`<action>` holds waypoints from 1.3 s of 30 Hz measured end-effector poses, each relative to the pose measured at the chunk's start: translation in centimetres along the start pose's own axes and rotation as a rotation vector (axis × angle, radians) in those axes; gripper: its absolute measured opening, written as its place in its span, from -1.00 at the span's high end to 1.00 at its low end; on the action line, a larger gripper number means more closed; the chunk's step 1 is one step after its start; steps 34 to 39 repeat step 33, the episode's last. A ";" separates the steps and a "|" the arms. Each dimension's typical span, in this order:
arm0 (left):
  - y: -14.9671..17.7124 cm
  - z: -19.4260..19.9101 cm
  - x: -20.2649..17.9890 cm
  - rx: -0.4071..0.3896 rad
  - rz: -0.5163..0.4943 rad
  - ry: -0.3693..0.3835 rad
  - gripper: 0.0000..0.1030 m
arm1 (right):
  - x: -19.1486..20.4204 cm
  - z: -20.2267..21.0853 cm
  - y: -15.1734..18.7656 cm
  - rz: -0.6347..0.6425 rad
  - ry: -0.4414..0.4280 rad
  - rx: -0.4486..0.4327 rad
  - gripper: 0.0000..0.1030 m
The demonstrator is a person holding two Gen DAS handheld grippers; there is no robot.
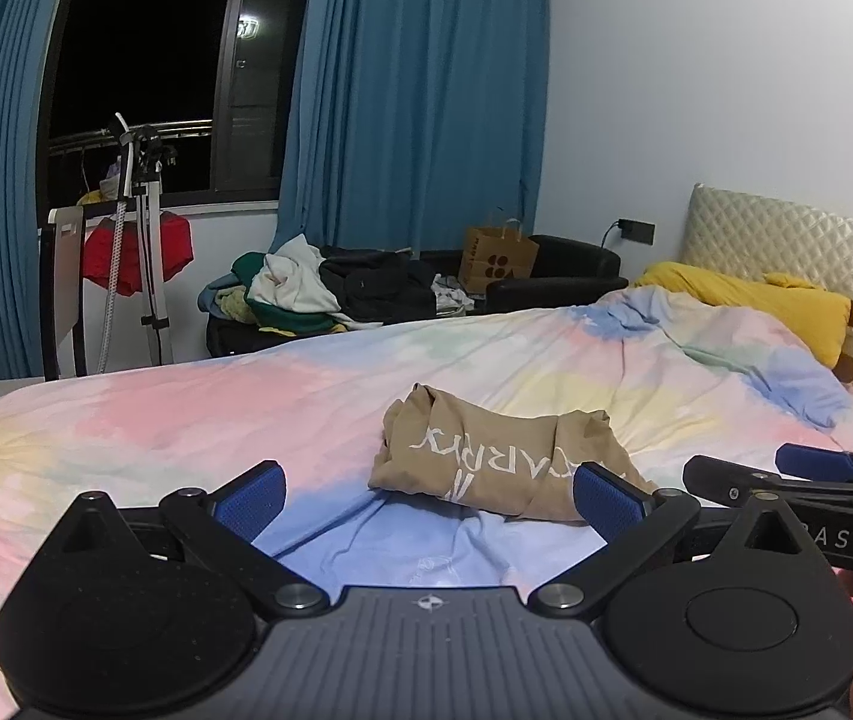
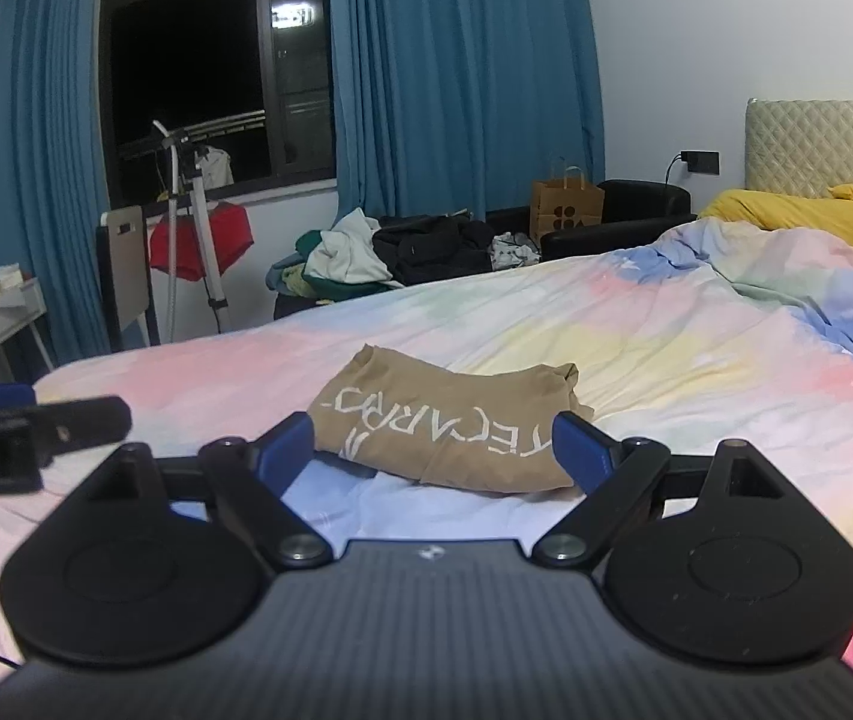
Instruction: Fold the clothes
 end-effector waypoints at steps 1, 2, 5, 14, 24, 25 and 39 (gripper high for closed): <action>0.1 0.0 0.1 0.003 0.001 -0.002 -0.99 | 0.0 0.0 0.1 -0.002 -0.001 -0.001 -0.71; 0.2 -0.1 0.1 0.006 0.002 -0.004 -0.99 | -0.1 0.0 0.2 -0.011 0.000 -0.005 -0.71; 0.5 -0.2 0.2 0.012 0.009 -0.001 -0.99 | -0.7 0.2 0.4 -0.045 0.002 -0.021 -0.71; 1.0 -0.8 -0.3 0.029 -0.003 0.005 -0.99 | -0.7 -0.1 0.8 -0.046 0.003 -0.013 -0.71; 0.7 -0.7 0.1 0.029 0.013 -0.005 -0.99 | -0.7 -0.5 0.8 -0.045 0.011 -0.004 -0.71; 0.6 -0.7 0.1 0.029 0.015 -0.005 -0.99 | -0.7 -0.5 0.8 -0.044 0.011 -0.002 -0.71; 0.6 -0.3 -0.1 0.020 0.003 -0.006 -0.99 | -0.6 -0.7 0.8 -0.050 0.012 0.009 -0.71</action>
Point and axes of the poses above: each gripper's, at about its wrist camera, not at the fingertips, and z roughly against the way its jaws point, x to its left, y to its underside, the point moved 3 cm from there along -z, roughly the way its jaws point, and after that the axes turned 1 degree about -x, right-handed, at the moved point
